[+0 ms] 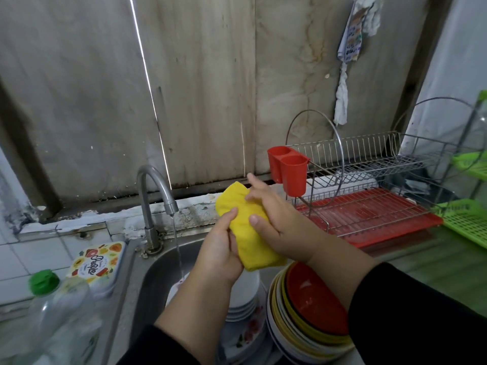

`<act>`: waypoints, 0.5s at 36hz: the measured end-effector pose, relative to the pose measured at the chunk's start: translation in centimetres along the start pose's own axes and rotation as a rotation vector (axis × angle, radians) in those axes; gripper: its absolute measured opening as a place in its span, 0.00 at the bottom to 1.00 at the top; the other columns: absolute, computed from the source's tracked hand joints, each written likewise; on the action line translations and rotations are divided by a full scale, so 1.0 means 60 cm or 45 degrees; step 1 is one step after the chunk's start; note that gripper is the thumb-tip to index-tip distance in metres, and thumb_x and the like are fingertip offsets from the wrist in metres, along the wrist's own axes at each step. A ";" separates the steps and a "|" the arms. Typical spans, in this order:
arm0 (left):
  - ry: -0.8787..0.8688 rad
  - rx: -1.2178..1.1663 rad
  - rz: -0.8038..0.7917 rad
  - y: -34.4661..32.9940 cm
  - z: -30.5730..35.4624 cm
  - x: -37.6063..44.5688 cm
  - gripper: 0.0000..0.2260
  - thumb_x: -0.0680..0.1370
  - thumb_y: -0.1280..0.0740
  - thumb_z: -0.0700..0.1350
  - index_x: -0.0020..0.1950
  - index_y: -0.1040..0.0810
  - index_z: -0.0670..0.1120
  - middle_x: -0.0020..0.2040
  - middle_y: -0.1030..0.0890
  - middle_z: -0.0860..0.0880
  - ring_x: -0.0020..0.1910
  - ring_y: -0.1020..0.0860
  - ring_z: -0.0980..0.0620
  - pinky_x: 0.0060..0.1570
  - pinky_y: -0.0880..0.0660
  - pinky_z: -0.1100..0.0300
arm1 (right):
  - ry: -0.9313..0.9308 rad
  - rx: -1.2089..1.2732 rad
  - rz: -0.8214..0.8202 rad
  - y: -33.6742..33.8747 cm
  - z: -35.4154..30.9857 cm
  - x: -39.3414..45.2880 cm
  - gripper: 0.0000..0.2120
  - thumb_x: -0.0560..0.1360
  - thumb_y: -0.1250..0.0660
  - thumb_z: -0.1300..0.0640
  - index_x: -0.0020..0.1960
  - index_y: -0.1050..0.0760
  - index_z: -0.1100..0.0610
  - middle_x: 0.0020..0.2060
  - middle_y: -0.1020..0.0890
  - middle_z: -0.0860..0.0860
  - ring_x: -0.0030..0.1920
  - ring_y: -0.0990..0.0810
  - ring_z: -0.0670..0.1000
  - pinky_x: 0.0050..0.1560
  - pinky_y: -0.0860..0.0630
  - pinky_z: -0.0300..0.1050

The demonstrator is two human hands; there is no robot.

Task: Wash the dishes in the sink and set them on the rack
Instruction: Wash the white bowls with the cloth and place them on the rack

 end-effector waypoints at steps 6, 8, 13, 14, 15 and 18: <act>-0.004 -0.106 0.114 0.011 0.011 -0.016 0.15 0.80 0.40 0.51 0.62 0.27 0.45 0.54 0.20 0.44 0.45 0.21 0.43 0.40 0.28 0.48 | -0.227 0.289 -0.024 0.034 0.027 -0.013 0.26 0.76 0.49 0.41 0.71 0.38 0.50 0.70 0.33 0.46 0.70 0.35 0.45 0.69 0.36 0.46; -0.038 -0.123 0.130 0.013 0.017 -0.020 0.17 0.80 0.41 0.50 0.66 0.29 0.44 0.58 0.21 0.42 0.46 0.21 0.44 0.38 0.28 0.49 | -0.249 0.338 -0.105 0.040 0.031 -0.015 0.21 0.76 0.46 0.48 0.69 0.37 0.45 0.67 0.30 0.43 0.67 0.32 0.43 0.67 0.34 0.42; -0.086 -0.142 0.119 0.010 0.020 -0.032 0.15 0.81 0.42 0.48 0.65 0.29 0.44 0.62 0.23 0.40 0.47 0.22 0.42 0.40 0.28 0.48 | -0.153 0.243 -0.435 0.047 0.036 -0.016 0.34 0.76 0.35 0.64 0.74 0.47 0.46 0.74 0.39 0.45 0.70 0.43 0.36 0.66 0.46 0.23; -0.092 -0.148 0.117 0.008 0.018 -0.034 0.15 0.81 0.43 0.48 0.66 0.30 0.44 0.61 0.23 0.40 0.47 0.22 0.41 0.40 0.28 0.48 | -0.125 0.182 -0.516 0.049 0.040 -0.018 0.36 0.76 0.35 0.65 0.75 0.50 0.49 0.74 0.42 0.45 0.71 0.47 0.36 0.63 0.50 0.19; -0.101 -0.148 0.119 0.005 0.017 -0.036 0.16 0.81 0.43 0.48 0.67 0.30 0.45 0.61 0.23 0.40 0.47 0.22 0.41 0.40 0.28 0.48 | -0.094 0.100 -0.589 0.052 0.045 -0.020 0.38 0.75 0.35 0.65 0.76 0.53 0.50 0.75 0.44 0.47 0.71 0.50 0.36 0.61 0.53 0.17; -0.116 -0.138 0.138 -0.002 0.012 -0.042 0.18 0.81 0.43 0.49 0.69 0.31 0.45 0.62 0.24 0.40 0.49 0.22 0.40 0.41 0.27 0.47 | 0.007 -0.079 -0.705 0.056 0.054 -0.025 0.46 0.72 0.31 0.63 0.76 0.60 0.51 0.76 0.50 0.49 0.73 0.53 0.41 0.64 0.56 0.21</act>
Point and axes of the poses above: each hand's wrist, its own x-axis towards the middle knuckle, its own y-axis out of the back of the hand, z = x × y, the point moved 7 cm from there along x, towards the middle knuckle
